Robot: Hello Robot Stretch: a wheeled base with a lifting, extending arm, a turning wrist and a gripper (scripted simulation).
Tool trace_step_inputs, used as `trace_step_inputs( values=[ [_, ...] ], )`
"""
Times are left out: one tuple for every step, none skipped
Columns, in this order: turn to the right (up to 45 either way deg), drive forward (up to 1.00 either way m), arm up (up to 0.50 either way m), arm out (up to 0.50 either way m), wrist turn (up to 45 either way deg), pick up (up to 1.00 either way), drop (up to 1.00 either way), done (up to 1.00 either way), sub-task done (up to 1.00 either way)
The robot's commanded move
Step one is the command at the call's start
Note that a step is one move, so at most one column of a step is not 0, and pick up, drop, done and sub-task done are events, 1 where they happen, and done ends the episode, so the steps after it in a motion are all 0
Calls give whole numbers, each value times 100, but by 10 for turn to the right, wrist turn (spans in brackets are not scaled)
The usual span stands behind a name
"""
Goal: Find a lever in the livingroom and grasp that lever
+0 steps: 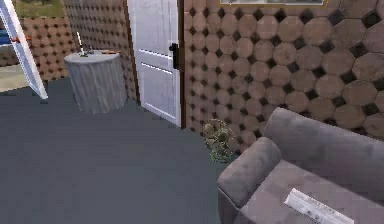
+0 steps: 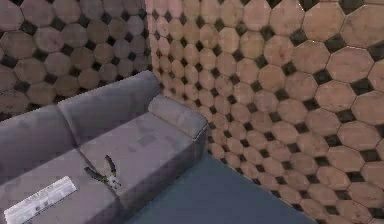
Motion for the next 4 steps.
trace_step_inputs(
  values=[
    [-270,0,0,0,0,0,0,0,0],
    [450,0,0,0,0,0,0,0,0],
    [450,0,0,0,0,0,0,0,0],
    [90,0,0,0,0,0,0,0,0]
  ],
)
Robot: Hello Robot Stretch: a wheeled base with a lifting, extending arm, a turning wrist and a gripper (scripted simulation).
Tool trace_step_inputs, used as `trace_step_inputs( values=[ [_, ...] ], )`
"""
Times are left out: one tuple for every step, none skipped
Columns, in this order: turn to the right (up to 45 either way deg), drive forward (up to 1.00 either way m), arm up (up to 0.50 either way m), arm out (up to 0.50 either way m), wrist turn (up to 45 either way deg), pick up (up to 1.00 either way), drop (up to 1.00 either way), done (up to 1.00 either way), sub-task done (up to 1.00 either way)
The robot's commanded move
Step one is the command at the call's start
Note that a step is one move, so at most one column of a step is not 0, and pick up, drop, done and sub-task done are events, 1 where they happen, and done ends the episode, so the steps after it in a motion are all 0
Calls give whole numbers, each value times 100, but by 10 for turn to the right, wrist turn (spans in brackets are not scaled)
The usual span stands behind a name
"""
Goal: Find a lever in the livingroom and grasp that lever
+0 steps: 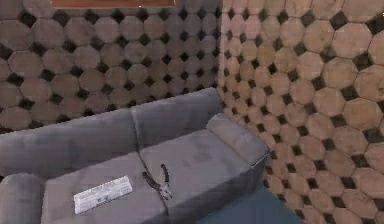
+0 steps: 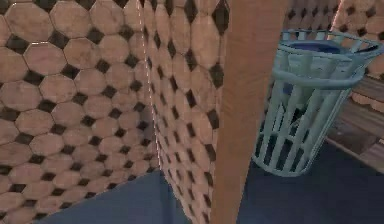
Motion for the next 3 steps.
trace_step_inputs(
  values=[
    [0,40,0,0,0,0,0,0,0],
    [-450,0,0,0,0,0,0,0,0],
    [-450,0,0,0,0,0,0,0,0]
  ],
)
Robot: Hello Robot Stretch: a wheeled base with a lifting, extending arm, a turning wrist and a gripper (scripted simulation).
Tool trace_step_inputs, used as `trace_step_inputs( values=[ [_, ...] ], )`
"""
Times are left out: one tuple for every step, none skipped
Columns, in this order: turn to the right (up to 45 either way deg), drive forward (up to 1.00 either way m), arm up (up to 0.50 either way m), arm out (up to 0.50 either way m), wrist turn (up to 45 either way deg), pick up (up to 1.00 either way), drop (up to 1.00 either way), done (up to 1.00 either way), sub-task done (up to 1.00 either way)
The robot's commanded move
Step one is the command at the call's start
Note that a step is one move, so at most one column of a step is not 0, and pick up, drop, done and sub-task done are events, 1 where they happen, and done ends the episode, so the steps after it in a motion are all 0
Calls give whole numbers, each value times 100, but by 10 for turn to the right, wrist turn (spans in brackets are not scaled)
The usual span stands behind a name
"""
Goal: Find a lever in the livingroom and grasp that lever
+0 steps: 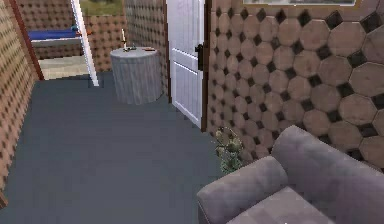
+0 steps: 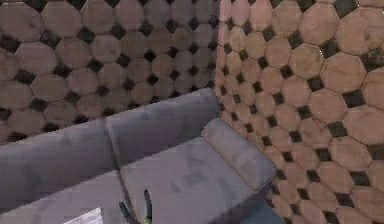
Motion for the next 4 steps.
trace_step_inputs(
  values=[
    [-180,0,0,0,0,0,0,0,0],
    [0,0,46,0,0,0,0,0,0],
    [0,0,0,18,0,0,0,0,0],
    [0,0,0,0,450,0,0,0,0]
  ],
)
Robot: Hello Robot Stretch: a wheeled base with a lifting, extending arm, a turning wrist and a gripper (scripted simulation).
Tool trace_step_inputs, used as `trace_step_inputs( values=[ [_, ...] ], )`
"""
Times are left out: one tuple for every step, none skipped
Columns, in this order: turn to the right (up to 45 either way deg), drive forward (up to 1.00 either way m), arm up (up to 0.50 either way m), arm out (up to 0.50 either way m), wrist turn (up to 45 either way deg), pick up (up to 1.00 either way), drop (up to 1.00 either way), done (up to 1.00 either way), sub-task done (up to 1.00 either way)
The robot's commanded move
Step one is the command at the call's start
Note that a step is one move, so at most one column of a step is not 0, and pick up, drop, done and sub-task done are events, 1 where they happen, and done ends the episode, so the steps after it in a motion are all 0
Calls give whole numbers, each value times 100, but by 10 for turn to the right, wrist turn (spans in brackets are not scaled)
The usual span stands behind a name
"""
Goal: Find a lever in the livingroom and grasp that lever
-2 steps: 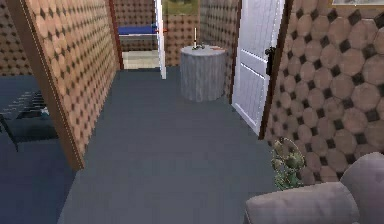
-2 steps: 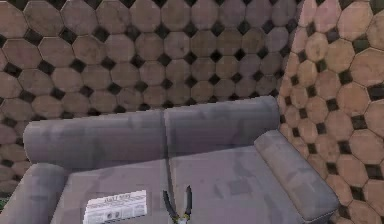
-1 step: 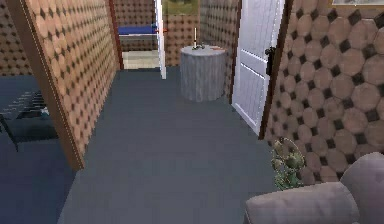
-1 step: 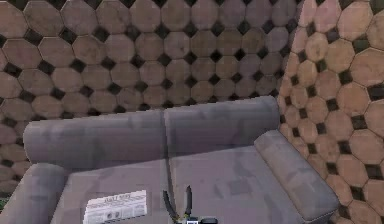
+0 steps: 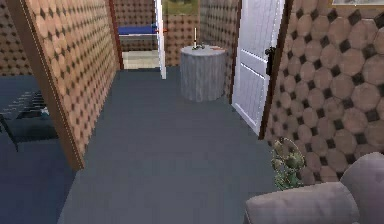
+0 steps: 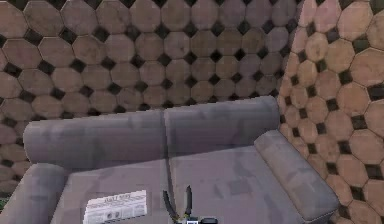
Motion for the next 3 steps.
trace_step_inputs(
  values=[
    [0,0,0,0,450,0,0,0,0],
    [0,0,0,0,450,0,0,0,0],
    [0,0,0,0,420,0,0,0,0]
  ],
)
